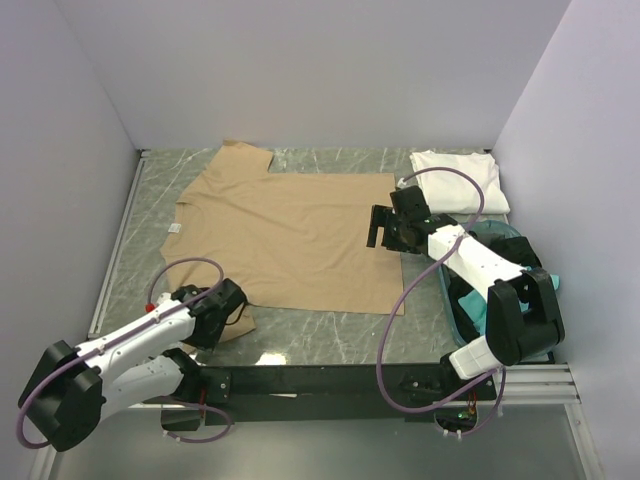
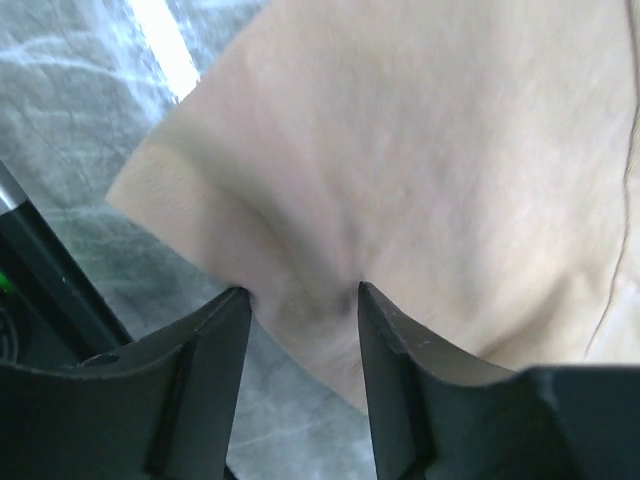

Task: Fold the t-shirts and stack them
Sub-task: Fold the tshirt

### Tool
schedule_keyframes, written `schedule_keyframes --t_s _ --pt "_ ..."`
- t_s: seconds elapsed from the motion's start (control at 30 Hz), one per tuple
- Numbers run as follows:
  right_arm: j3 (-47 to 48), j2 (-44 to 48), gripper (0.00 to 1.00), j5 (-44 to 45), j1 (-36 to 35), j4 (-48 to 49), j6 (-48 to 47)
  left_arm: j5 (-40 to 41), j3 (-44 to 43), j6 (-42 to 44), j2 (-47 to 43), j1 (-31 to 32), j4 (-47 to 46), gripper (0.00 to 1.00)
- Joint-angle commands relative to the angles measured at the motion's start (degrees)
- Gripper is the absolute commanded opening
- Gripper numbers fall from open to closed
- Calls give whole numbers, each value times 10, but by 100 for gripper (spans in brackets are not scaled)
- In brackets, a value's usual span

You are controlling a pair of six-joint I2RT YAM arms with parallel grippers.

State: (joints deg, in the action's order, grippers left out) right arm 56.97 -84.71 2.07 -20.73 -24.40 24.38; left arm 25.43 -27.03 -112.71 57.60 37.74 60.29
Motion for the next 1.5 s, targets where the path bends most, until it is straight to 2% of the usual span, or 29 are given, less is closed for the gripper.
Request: schedule_keyframes --t_s 0.0,0.03,0.13,0.17,0.33,0.37,0.57,0.77,1.0,1.1,1.13,1.23,1.33,1.47 --pt "-3 -2 95 1 3 13 -5 38 19 -38 15 -15 -40 51" --pt "-4 -1 95 4 3 13 -4 35 18 -33 19 -20 -45 51" --pt "-3 5 95 6 3 5 -2 20 12 -23 36 -22 -43 41" --pt "-4 7 95 6 3 4 -1 17 10 -23 38 -22 -40 32" --pt "-26 27 95 14 2 -11 11 9 1 -11 39 -22 -37 9" --pt "-33 31 95 17 2 -15 13 7 0 -9 37 -22 -37 1" --pt "-105 96 94 30 -12 -66 32 6 -5 26 26 -22 -56 1" --pt "-185 163 94 21 -58 -119 96 21 -16 42 4 -22 -34 1" --pt "-235 196 87 41 -58 -115 153 34 -10 68 -38 -21 -29 1" --pt "-241 177 78 51 -58 -101 162 45 -11 71 -52 -21 -20 1" --pt "-244 166 70 49 -59 -89 164 47 -11 70 -58 -22 -19 1" --pt "-248 146 57 46 -58 -68 169 49 -7 73 -66 -21 -23 1" --pt "-242 128 52 56 -58 -65 169 49 -6 75 -69 -22 -24 1" --pt "-243 119 39 47 -58 -64 166 51 -9 74 -69 -22 -18 1"
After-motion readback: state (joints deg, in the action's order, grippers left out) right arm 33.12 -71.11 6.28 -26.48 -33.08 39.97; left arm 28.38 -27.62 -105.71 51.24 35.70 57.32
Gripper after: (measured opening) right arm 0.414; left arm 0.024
